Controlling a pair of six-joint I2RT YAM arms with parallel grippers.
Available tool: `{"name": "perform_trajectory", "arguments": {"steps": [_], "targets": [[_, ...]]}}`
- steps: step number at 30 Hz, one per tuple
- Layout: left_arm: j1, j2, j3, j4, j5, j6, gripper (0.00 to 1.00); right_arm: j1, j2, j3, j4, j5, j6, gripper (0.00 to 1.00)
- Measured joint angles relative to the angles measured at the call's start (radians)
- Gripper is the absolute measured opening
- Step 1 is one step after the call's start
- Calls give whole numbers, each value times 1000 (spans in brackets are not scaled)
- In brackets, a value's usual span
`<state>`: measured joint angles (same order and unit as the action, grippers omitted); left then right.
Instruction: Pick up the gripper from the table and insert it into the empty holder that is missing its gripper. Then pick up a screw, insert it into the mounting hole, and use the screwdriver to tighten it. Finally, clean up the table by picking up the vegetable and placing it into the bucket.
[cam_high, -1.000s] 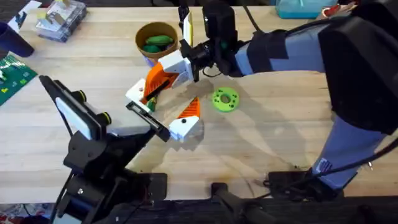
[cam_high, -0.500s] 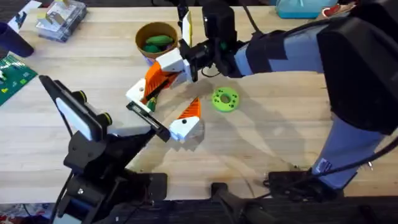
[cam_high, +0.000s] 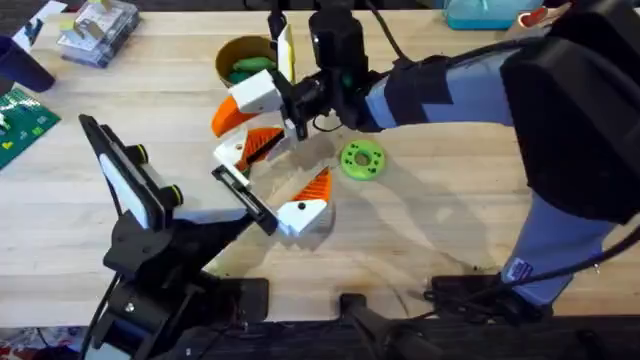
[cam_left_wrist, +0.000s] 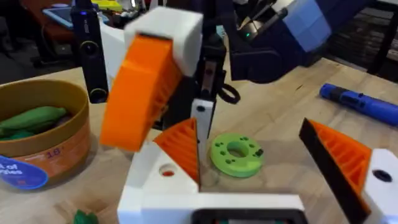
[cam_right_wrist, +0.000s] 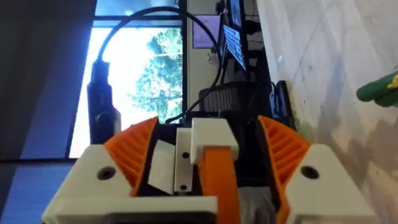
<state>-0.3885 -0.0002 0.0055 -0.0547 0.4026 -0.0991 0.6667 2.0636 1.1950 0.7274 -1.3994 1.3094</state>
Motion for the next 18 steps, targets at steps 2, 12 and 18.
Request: {"name": "perform_trajectory", "arguments": {"steps": [2, 12, 18], "targets": [[0, 0, 0, 0, 2, 0, 990, -5, 0, 0, 0, 0, 0, 973], [0, 0, 0, 0, 5, 0, 990, -92, 0, 0, -1, 0, 0, 993], [0, 0, 0, 0, 5, 0, 990, -185, 0, 0, -12, 29, 0, 994]]}}
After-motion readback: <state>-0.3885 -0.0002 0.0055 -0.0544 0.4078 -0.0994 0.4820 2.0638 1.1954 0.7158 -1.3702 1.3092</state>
